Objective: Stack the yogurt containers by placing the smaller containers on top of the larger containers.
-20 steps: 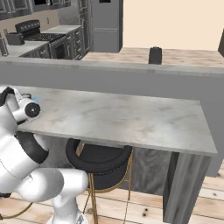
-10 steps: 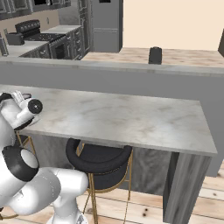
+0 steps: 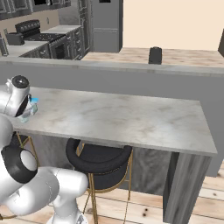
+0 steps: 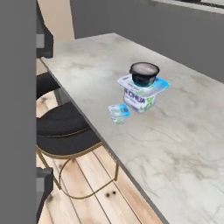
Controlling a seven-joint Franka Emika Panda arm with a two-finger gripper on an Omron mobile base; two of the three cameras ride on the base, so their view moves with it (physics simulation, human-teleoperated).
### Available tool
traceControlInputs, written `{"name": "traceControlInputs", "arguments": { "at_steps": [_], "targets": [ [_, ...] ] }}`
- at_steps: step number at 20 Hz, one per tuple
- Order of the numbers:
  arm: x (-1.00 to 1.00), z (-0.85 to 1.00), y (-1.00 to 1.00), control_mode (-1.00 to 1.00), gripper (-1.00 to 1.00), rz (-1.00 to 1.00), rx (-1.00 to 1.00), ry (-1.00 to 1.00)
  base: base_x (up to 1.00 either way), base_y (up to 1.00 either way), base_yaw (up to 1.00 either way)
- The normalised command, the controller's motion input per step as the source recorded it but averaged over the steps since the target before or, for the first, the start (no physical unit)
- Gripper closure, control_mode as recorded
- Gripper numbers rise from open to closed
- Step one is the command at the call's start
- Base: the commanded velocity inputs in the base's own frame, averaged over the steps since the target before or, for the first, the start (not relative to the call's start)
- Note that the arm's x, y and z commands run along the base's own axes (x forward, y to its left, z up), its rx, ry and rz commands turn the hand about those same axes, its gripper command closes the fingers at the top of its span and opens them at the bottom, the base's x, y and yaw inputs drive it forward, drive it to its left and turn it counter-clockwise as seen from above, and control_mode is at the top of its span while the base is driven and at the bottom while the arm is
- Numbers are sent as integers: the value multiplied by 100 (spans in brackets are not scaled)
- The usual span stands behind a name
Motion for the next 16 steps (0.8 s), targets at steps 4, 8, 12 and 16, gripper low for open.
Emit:
{"name": "traceControlInputs", "arguments": {
  "at_steps": [4, 8, 12, 16],
  "targets": [
    [0, -26, 15, -100, -100, 6, -11, 5, 0, 0, 0],
    [0, -52, 1, -100, -100, 11, -2, 8, 0, 0, 0],
    [0, -39, 0, -100, -100, 9, 0, 5, 0, 0, 0],
    [0, -23, 0, -100, -100, 6, 3, 3, 0, 0, 0]
  ]
}}
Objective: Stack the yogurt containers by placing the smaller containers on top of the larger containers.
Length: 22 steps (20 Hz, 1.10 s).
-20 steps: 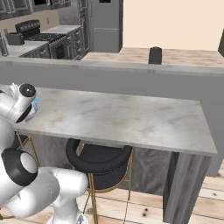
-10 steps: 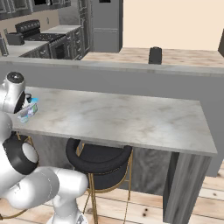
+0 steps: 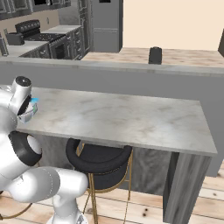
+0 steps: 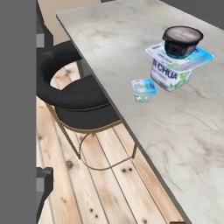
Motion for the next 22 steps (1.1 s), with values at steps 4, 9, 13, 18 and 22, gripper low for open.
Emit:
{"name": "traceControlInputs", "arguments": {
  "at_steps": [4, 9, 13, 18, 22],
  "targets": [
    [2, -9, 0, -100, -100, 3, 0, 0, 0, 0, 0],
    [6, -17, 1, -100, -100, 1, 0, 0, 0, 0, 0],
    [9, -21, 11, -100, -100, 0, 0, 0, 0, 0, 0],
    [13, -19, 22, -100, -100, 0, 0, 0, 0, 0, 0],
    [14, -15, 20, -100, -100, 0, 0, 0, 0, 0, 0]
  ]
}}
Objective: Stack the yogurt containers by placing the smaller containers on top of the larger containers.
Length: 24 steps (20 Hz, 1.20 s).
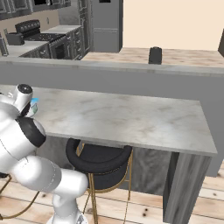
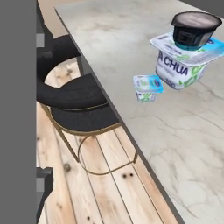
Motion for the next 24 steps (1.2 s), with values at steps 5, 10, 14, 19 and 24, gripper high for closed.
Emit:
{"name": "traceControlInputs", "arguments": {
  "at_steps": [5, 10, 14, 19, 24],
  "targets": [
    [12, -17, 14, -100, -100, 0, 0, 0, 0, 0, 0],
    [2, -17, 1, -100, -100, -2, 0, 0, 0, 0, 0],
    [1, -14, 0, -100, -100, -4, 0, 0, 0, 0, 0],
    [10, -11, 4, -100, -100, -4, 0, -1, 0, 0, 0],
    [15, -4, 8, -100, -100, -3, 0, -2, 0, 0, 0]
  ]
}}
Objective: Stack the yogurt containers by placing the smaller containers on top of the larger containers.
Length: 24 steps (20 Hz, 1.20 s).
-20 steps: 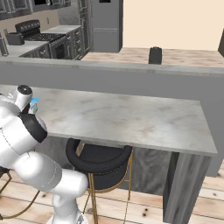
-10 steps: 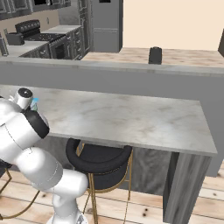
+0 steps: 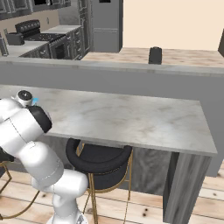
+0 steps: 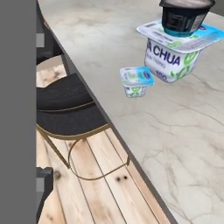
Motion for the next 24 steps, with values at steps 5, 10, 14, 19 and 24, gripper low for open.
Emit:
{"name": "traceControlInputs", "arguments": {
  "at_steps": [5, 10, 14, 19, 24],
  "targets": [
    [28, -5, 8, -100, -100, 0, 0, 0, 0, 0, 0],
    [25, -12, 4, -100, -100, 0, 0, 0, 0, 0, 0],
    [22, -18, 5, -100, -100, 0, -2, 0, 0, 0, 0],
    [25, -19, 19, -100, -100, 0, -4, 0, 0, 0, 0],
    [27, -16, 30, -100, -100, 0, -5, 0, 0, 0, 0]
  ]
}}
